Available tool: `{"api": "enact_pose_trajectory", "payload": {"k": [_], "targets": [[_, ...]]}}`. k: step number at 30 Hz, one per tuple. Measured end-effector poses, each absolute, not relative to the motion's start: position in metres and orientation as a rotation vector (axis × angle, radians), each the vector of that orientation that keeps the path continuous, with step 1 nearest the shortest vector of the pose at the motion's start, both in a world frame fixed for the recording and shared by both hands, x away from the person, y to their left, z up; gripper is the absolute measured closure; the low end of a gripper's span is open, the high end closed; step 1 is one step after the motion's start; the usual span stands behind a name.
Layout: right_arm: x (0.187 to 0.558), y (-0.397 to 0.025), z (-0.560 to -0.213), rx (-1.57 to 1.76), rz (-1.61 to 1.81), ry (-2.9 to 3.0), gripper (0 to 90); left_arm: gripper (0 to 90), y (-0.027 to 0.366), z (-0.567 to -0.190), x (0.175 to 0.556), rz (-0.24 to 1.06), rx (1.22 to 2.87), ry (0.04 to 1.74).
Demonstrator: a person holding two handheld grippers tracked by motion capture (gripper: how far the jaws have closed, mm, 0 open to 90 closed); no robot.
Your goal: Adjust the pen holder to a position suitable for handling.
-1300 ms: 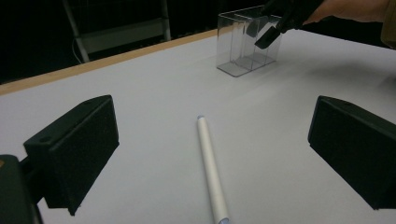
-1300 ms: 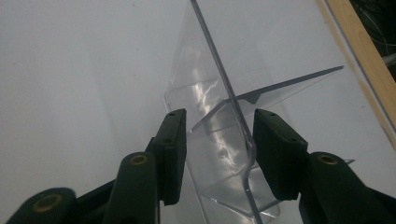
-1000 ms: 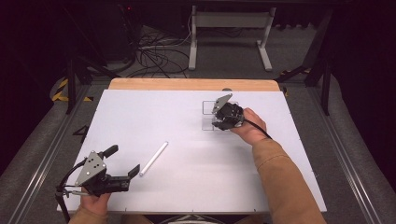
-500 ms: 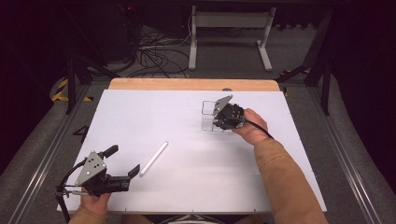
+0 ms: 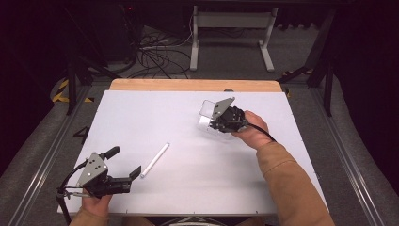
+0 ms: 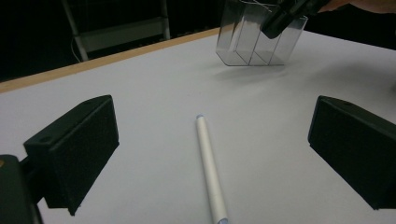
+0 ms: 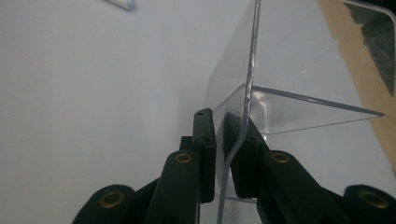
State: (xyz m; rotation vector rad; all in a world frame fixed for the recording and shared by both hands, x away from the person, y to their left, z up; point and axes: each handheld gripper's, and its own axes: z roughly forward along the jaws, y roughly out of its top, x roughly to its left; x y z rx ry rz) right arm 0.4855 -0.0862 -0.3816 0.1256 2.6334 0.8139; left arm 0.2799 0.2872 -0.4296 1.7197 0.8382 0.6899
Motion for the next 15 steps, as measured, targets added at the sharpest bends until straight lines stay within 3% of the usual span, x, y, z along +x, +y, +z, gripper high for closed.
{"api": "enact_pose_trajectory", "payload": {"k": [15], "targets": [[0.447,-0.050,-0.381,-0.125,0.796,2.770,82.7,2.7,0.287,-0.429,0.280,0.694,1.726,0.831]]}}
